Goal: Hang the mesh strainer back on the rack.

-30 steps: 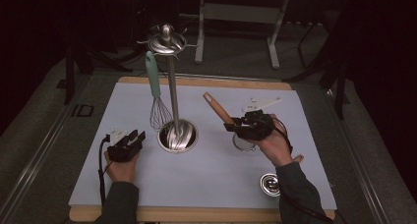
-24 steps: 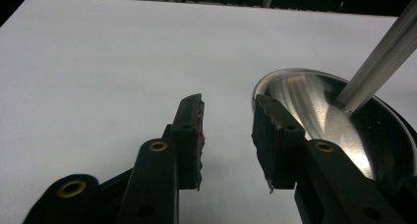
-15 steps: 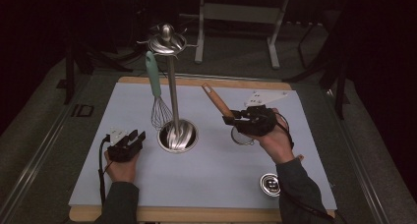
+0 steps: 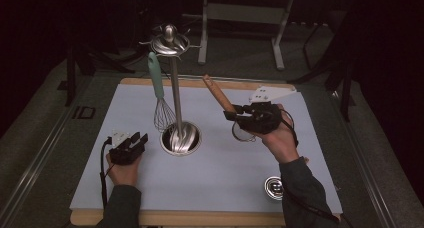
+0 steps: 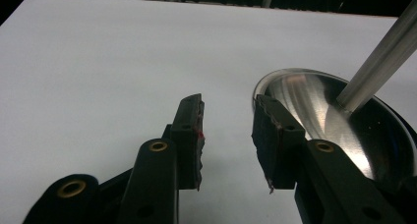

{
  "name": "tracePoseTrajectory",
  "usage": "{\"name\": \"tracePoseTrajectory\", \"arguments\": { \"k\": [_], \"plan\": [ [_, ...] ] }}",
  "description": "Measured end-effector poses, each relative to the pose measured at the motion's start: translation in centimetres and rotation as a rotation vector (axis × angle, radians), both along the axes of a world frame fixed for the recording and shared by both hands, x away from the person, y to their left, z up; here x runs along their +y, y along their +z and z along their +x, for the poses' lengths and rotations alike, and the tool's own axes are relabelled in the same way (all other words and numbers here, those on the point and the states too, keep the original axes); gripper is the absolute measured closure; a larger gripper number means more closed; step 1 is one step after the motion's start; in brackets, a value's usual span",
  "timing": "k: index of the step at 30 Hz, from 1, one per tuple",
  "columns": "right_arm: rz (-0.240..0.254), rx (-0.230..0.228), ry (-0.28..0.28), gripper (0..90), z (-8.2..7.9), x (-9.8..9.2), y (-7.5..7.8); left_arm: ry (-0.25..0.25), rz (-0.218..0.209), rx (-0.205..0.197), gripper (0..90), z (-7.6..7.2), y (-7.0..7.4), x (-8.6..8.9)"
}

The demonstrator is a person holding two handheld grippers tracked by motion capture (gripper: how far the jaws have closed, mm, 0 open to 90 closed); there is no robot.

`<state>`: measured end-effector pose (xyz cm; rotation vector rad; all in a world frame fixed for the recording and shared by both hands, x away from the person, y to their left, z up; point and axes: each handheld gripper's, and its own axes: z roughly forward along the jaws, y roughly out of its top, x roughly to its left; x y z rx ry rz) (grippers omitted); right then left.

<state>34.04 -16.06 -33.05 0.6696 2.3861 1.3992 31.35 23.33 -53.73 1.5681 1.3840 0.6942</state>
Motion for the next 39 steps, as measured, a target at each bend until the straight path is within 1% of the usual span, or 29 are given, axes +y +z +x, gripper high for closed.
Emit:
{"name": "tracePoseTrajectory", "arguments": {
  "k": [7, 12, 18, 23, 30, 34, 39],
  "plan": [
    [0.018, -0.02, 0.004, 71.0, -0.3, 0.3, 0.8, 0.0, 0.0, 0.0, 64.5, 0.0, 0.0, 0.0],
    [0.044, -0.048, 0.01, 71.0, -0.6, 0.6, 2.1, -0.002, -0.001, 0.0, 64.6, 0.0, 0.0, 0.0],
    [0.042, -0.073, 0.014, 71.0, -1.0, 1.0, 3.0, -0.001, -0.001, 0.0, 64.5, 0.0, 0.0, 0.0],
    [0.056, -0.091, 0.019, 71.0, -1.2, 1.2, 3.7, -0.002, 0.0, 0.0, 64.6, 0.0, 0.0, 0.0],
    [0.064, -0.108, 0.029, 71.0, -1.5, 1.6, 4.3, -0.001, -0.001, 0.0, 64.5, 0.0, 0.0, 0.0],
    [0.059, -0.121, 0.043, 71.0, -1.6, 2.1, 4.6, 0.0, -0.002, 0.0, 64.5, 0.1, 0.0, 0.0],
    [0.067, -0.134, 0.059, 71.0, -1.8, 2.8, 5.1, -0.001, -0.002, 0.002, 64.5, 0.0, 0.0, 0.0]
  ]
}}
